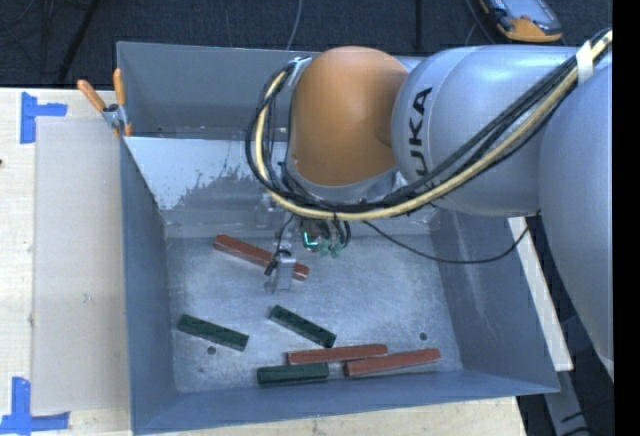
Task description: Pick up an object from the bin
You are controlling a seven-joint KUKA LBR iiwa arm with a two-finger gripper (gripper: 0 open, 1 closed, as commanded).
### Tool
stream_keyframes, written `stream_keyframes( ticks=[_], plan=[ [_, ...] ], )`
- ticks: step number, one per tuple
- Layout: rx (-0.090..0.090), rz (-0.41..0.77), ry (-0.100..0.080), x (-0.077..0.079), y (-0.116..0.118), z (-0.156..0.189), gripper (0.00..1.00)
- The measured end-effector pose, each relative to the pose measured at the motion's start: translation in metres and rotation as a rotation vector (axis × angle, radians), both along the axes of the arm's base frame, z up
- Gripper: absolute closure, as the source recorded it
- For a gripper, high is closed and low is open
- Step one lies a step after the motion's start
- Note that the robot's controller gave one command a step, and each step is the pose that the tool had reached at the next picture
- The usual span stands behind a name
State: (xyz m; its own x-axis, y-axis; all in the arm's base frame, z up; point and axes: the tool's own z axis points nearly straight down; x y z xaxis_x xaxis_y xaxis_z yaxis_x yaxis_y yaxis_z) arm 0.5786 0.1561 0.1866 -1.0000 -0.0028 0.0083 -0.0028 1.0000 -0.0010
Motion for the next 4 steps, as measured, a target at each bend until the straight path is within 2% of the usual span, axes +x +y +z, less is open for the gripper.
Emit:
stream_keyframes(
  ticks=[1,2,4],
  plan=[
    [-0.002,-0.224,-0.002,0.0242,-0.0110,-0.1209,0.00],
    [0.000,-0.225,-0.008,0.0246,-0.0112,-0.1207,0.00],
    [0.001,-0.234,-0.008,0.0253,-0.0123,-0.1205,0.00]
  ],
)
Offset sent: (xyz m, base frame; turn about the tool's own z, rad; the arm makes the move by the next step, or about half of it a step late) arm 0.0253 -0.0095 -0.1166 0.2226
